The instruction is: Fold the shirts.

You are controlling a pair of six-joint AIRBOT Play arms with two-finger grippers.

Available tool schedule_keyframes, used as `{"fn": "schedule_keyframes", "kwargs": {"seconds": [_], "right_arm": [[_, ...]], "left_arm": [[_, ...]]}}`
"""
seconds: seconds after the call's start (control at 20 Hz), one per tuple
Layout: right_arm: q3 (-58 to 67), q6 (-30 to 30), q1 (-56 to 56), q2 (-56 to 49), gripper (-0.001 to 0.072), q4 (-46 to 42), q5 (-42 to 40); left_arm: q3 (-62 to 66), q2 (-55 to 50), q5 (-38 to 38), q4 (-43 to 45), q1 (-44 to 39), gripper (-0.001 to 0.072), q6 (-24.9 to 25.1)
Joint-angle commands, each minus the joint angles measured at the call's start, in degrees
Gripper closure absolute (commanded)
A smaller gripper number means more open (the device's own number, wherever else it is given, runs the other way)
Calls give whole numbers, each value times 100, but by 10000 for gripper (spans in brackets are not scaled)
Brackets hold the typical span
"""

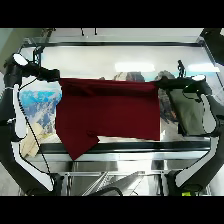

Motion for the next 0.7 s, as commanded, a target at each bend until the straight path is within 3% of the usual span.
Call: {"fn": "schedule_keyframes", "kwargs": {"seconds": [0.0,0.3,0.6,0.65], "right_arm": [[-59,380,59,-28,692,-785,398],[-610,542,282,-26,693,-1416,190],[-605,573,284,-9,689,-1403,26],[-601,577,282,13,616,-1357,26]], "left_arm": [[-275,-15,-323,402,-50,695,83],[-828,-15,-470,669,-273,695,98],[-964,-15,-608,610,-282,690,96],[-896,-11,-763,616,-295,475,98]]}}
